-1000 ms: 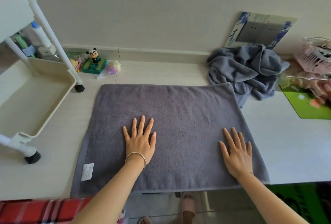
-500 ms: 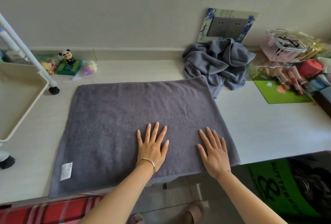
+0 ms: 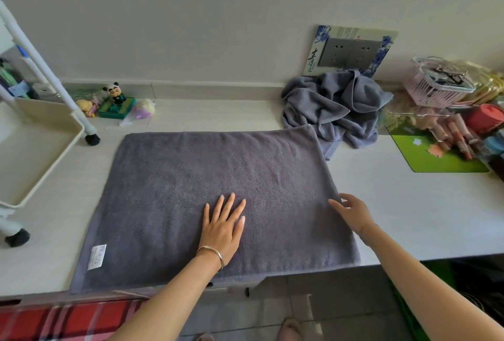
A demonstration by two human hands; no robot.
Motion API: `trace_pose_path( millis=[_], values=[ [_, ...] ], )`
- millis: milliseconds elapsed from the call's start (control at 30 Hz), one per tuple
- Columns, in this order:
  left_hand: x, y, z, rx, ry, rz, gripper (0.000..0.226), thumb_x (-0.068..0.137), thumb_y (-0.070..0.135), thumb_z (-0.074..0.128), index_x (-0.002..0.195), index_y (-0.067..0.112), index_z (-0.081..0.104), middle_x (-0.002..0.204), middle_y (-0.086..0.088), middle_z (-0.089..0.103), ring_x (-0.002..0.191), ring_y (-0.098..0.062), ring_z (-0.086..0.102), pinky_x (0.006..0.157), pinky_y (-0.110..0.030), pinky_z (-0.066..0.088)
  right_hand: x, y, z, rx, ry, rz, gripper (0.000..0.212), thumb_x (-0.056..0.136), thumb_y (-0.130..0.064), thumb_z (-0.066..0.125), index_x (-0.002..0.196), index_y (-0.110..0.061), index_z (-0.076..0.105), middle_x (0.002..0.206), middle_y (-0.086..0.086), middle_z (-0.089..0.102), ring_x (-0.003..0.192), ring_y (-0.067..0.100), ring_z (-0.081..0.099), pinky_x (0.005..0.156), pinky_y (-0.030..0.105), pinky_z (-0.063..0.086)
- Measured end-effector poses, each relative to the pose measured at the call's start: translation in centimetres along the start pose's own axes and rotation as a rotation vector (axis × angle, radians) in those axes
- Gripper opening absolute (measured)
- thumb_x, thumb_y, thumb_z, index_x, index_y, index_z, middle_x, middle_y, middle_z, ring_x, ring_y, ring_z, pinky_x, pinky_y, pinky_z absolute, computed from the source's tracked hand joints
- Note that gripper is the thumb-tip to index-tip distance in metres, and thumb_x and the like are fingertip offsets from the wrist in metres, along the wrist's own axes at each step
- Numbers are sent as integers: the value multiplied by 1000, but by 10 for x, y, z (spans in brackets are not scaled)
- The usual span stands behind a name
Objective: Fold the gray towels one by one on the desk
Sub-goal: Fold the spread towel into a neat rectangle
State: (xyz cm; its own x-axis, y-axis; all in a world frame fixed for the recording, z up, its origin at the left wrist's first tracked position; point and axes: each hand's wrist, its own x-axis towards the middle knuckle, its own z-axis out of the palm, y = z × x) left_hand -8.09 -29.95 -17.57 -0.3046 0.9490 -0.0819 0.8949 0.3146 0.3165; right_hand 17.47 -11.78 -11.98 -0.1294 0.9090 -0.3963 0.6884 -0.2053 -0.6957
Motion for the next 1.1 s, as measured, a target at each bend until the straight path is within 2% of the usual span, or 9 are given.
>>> trace_pose_path(
  millis=[167,267,367,500,633,700,833,1000,1100],
  values=[
    [1,3,-9,-46,-64,-32,99,61,67,-43,146,39,1,155,16,-8,146,-11,-10,114,-38,-17,7,-21,-14,116,-329,22,45,88,-30,64,129,-18,52,109,1,67,90,15,66,68,25,55],
    [5,8,-21,-225,-112,-74,76,85,65,-14,148,36,17,158,13,7,146,-11,-3,117,-38,-9,-4,-48,-10,282,-496,-56,40,91,-23,59,131,-19,52,118,3,66,103,21,66,86,36,54],
    [15,19,-47,-724,-108,-185,44,103,37,21,145,28,31,152,9,29,142,-9,18,117,-32,11,-34,-95,8,390,-589,-161,27,94,-15,53,121,-19,56,112,1,69,100,15,67,79,25,55],
    [28,12,-102,-1378,-119,-360,48,101,45,15,143,31,34,141,6,44,123,-16,47,99,-30,39,-82,-167,58,424,-623,-358,24,96,-10,48,117,-21,52,94,-13,64,73,-11,64,62,5,47],
    [12,-51,-140,-1725,0,-399,55,95,60,16,131,33,47,121,0,64,108,-20,62,89,-42,51,-115,-216,143,437,-822,-466,25,96,-9,49,120,-2,51,104,22,65,90,19,67,79,35,57],
    [-1,-95,-149,-1830,52,-494,59,95,61,17,130,26,49,113,-5,65,105,-20,61,79,-36,50,-124,-226,194,409,-920,-435,35,93,-20,56,125,-8,49,111,29,60,93,32,62,86,55,52],
    [-33,-162,-137,-1519,106,-826,56,97,52,32,115,9,61,111,-14,64,99,-26,60,81,-33,51,-136,-222,258,274,-1027,-236,55,96,-18,53,143,-20,25,90,7,65,64,19,64,57,26,55],
    [-58,-196,-109,-1011,197,-875,23,92,19,61,104,1,65,102,-11,64,92,-21,58,76,-24,39,-89,-179,256,-98,-248,-529,42,88,-12,63,129,-9,51,121,10,54,112,26,51,99,37,42],
    [-60,-193,-109,-962,197,-810,27,88,20,65,112,6,59,102,-8,64,91,-21,59,75,-24,40,-63,-152,232,-137,108,-336,56,86,-24,65,135,-9,43,136,12,43,125,31,40,104,42,33]
  ],
)
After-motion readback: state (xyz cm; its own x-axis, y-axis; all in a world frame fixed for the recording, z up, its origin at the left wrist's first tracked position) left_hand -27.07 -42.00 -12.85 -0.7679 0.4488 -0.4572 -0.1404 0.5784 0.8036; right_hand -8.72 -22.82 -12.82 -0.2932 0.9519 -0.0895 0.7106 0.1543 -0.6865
